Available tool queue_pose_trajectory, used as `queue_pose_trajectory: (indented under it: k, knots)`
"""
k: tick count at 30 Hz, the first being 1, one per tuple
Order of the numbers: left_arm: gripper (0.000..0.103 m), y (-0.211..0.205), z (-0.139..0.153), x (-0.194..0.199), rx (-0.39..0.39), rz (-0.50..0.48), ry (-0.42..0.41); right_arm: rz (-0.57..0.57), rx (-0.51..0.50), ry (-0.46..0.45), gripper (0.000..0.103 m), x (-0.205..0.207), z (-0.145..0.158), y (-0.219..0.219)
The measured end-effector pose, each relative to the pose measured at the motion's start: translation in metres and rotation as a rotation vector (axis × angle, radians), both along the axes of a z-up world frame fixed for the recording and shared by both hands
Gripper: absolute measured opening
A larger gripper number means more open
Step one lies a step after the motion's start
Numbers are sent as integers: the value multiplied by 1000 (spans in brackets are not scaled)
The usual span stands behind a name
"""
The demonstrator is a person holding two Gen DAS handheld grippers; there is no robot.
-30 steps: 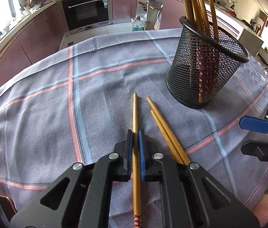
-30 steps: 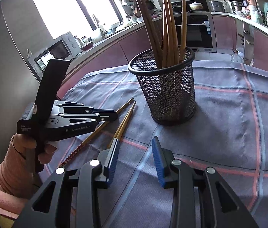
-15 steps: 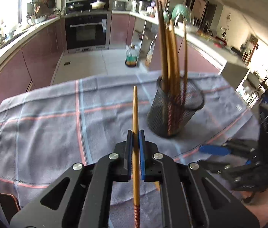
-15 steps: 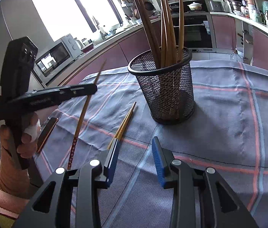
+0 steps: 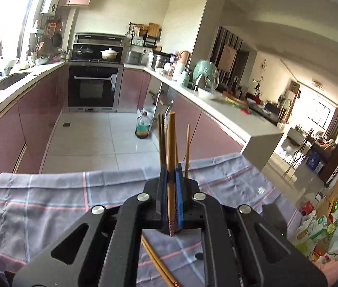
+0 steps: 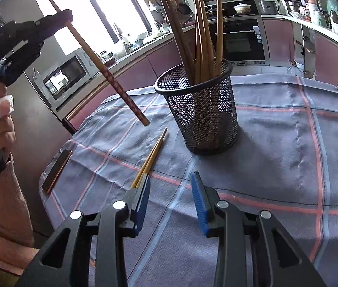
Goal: Organize utensils
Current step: 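Lift the chopstick with the left gripper and lower it into the mesh cup, then open the left gripper to release the chopstick and withdraw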
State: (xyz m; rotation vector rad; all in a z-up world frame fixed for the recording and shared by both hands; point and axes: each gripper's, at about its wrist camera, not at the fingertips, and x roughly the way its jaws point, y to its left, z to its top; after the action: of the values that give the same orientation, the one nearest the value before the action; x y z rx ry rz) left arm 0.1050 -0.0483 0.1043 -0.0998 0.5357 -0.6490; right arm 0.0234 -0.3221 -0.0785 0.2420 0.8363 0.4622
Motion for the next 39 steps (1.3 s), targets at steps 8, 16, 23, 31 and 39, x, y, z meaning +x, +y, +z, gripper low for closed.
queue_pose_trajectory:
  k: [8, 16, 23, 31, 39]
  knots:
    - [7, -11, 33, 11, -51, 9, -34, 1, 5, 5, 34, -2, -2, -2]
    - [7, -40, 16, 34, 33, 4, 47, 3, 9, 15, 34, -1, -5, -2]
    - [7, -61, -18, 63, 106, 4, 133, 9, 6, 23, 34, 0, -7, 0]
    - [20, -78, -49, 90, 187, 12, 192, 18, 5, 34, 34, 3, -9, 5]
    - [34, -66, -54, 89, 189, 63, 145, 34, -5, 35, 34, 7, -9, 13]
